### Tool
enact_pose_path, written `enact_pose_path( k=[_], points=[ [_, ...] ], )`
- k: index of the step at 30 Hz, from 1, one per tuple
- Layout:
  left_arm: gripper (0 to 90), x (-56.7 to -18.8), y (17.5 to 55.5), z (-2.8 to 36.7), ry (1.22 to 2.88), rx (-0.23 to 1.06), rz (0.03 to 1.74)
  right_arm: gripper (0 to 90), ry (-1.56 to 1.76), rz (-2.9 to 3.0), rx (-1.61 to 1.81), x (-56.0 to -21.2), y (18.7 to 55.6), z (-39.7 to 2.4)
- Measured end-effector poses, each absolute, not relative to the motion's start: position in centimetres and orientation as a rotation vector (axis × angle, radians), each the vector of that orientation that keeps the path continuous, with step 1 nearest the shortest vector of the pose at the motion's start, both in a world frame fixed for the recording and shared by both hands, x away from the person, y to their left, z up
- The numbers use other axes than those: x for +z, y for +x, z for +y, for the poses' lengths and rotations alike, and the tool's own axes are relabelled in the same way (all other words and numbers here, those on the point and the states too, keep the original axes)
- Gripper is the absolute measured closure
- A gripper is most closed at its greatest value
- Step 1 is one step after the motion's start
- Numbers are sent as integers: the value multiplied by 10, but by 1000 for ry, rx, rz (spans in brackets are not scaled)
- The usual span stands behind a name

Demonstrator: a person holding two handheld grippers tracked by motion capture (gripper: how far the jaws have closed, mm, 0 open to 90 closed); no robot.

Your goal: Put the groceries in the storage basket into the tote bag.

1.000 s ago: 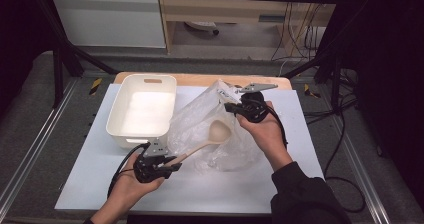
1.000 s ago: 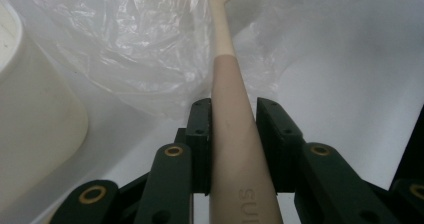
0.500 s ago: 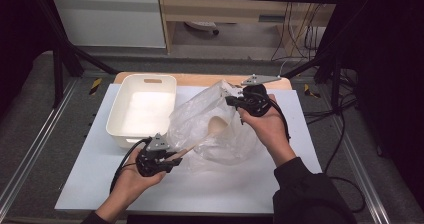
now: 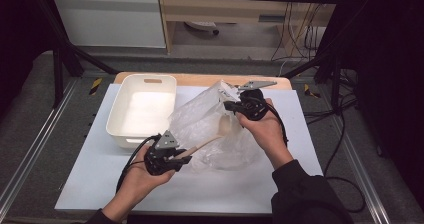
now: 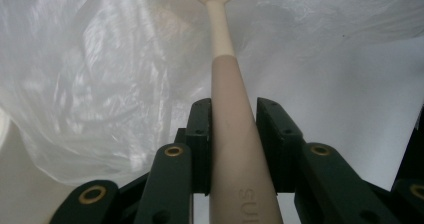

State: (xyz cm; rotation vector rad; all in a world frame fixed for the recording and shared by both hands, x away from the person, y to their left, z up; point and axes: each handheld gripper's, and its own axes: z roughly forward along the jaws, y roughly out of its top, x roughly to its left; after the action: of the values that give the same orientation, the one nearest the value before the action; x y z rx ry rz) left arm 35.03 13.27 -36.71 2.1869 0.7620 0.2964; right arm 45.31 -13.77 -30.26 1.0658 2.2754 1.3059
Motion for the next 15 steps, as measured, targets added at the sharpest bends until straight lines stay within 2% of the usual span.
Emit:
enact_pose_path(
  k=[15],
  points=[
    [688, -371, 379, 88, 2165, 341, 784, 900, 1056, 2277, 1315, -301, 450, -141]
  ],
)
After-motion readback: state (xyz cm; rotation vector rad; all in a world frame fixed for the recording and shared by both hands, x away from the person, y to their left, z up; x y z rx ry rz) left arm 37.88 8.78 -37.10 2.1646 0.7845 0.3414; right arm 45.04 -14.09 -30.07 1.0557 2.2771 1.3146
